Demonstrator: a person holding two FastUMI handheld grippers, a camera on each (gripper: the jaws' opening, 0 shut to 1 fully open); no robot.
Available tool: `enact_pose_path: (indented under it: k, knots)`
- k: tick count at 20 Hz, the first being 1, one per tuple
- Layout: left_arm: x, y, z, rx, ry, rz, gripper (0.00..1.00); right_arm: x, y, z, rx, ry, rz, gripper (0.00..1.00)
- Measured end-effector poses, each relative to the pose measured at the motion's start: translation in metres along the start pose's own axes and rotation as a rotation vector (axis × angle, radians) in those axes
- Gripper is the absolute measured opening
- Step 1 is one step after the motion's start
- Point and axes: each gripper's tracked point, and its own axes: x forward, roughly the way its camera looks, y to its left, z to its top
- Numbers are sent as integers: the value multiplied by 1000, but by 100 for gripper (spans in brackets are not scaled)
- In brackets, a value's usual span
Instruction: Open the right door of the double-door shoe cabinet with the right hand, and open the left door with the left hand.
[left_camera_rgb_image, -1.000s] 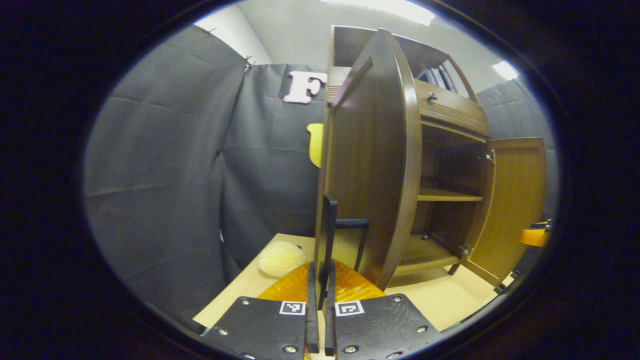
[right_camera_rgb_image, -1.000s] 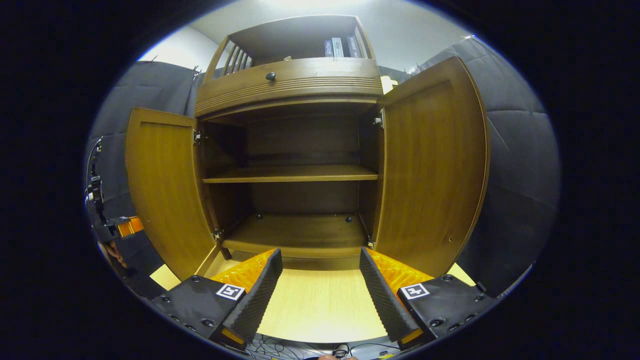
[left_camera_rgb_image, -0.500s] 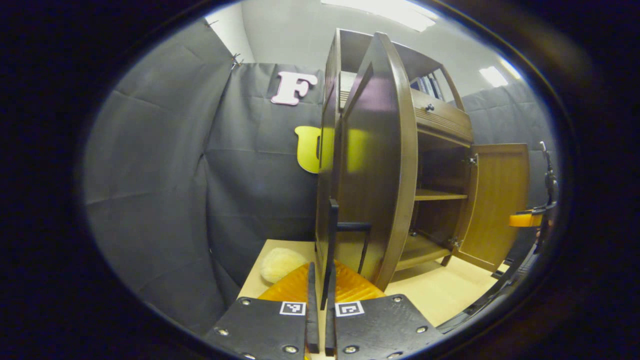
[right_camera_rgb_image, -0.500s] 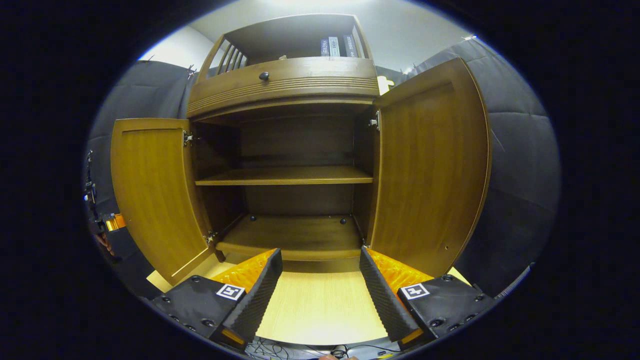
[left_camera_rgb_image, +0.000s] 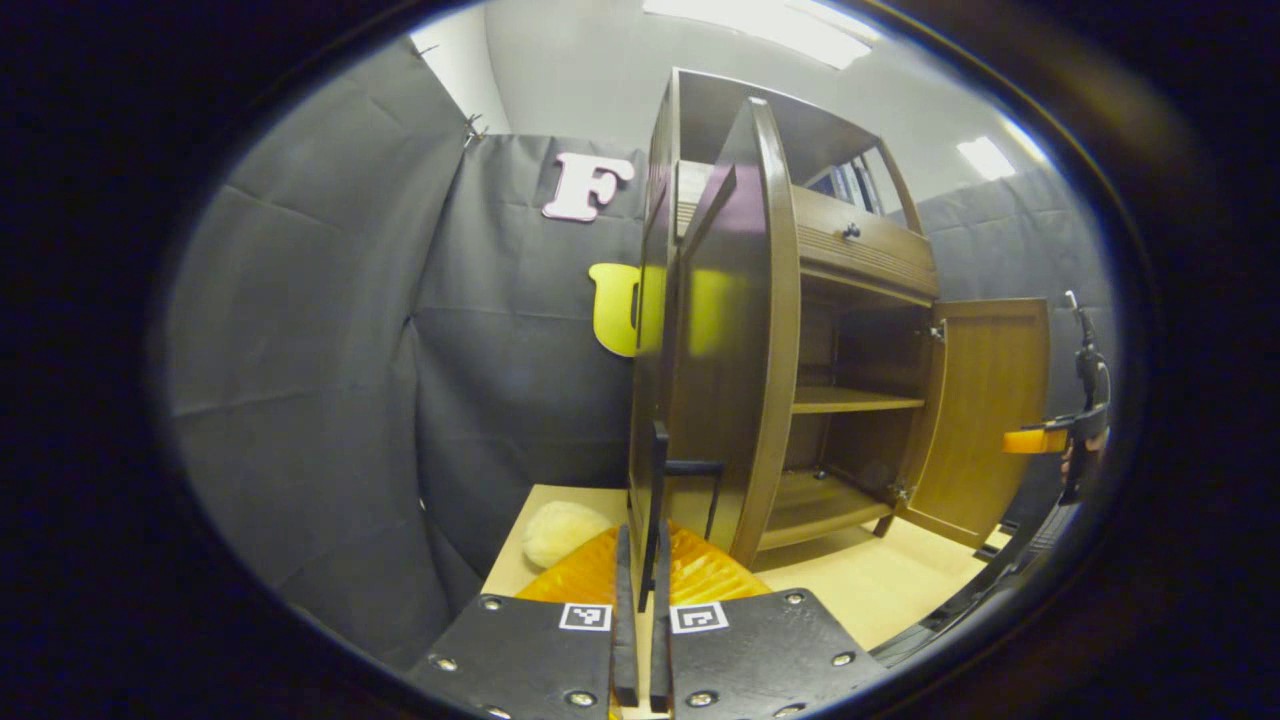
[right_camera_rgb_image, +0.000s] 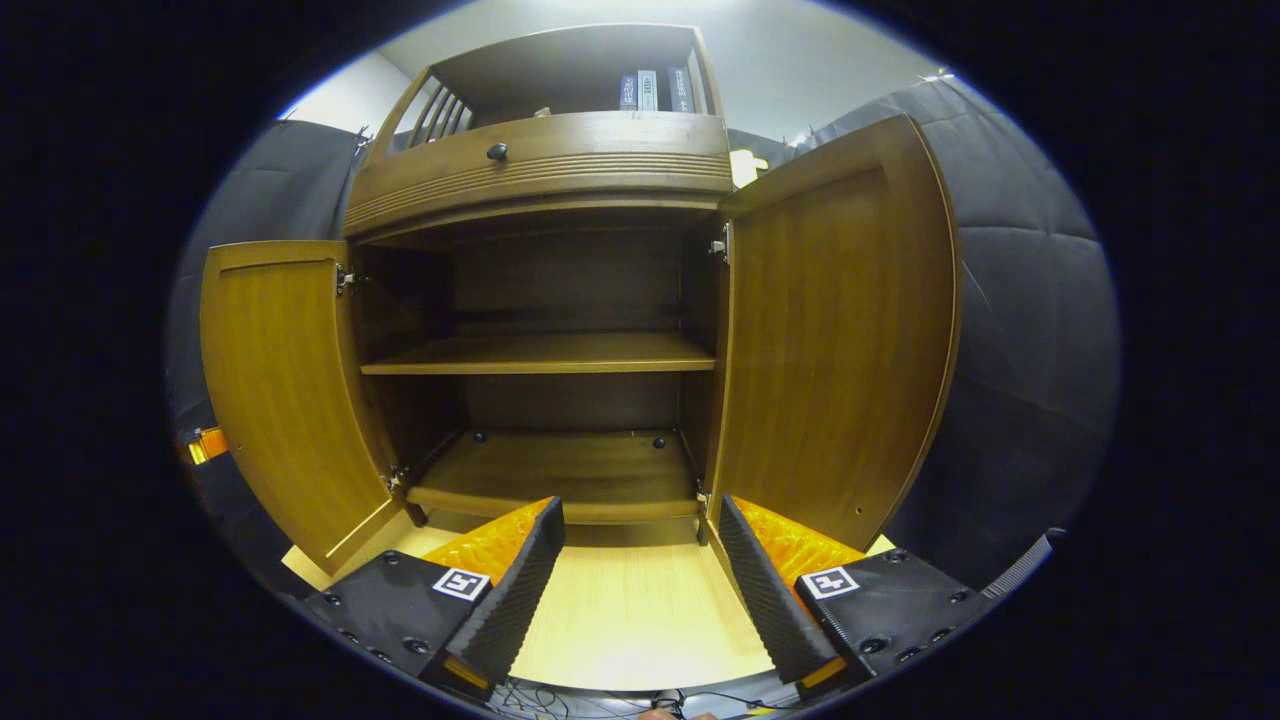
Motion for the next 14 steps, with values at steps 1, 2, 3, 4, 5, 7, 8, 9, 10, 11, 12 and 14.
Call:
enact_pose_path:
  k: [1, 2, 3, 4, 5, 7, 8, 9, 10, 11, 12, 14]
  knots:
    - [-4, 1, 6, 6, -10, 19, 7, -1, -4, -1, 1, 3, -8, 96]
    - [-10, 3, 13, 8, -19, 37, 7, -3, -7, 0, 3, 3, -17, 98]
    - [-19, 3, 19, 6, -28, 52, 7, -6, -11, 0, 4, 3, -28, 98]
    - [-32, 6, 26, 2, -41, 73, 7, -9, -15, 2, 5, 2, -38, 98]
    - [-49, 9, 33, -2, -57, 93, 6, -12, -19, 3, 6, -1, -45, 98]
    - [-71, 9, 52, 0, -88, 132, 6, -16, -25, 5, 8, -7, -52, 94]
    - [-79, 7, 62, 6, -104, 150, 6, -16, -27, 6, 11, -9, -50, 98]
    - [-82, 5, 74, 15, -120, 178, 7, -17, -28, 7, 16, -13, -45, 98]
    - [-89, 1, 84, 15, -139, 202, 21, -16, -30, 9, 21, -21, -39, 94]
    - [-96, -1, 96, 17, -159, 229, 36, -12, -31, 11, 26, -30, -30, 94]
    - [-102, -5, 104, 15, -176, 253, 50, -8, -31, 14, 32, -36, -17, 94]
    - [-110, -16, 115, -10, -195, 278, 79, -3, -30, 17, 40, -41, 18, 94]
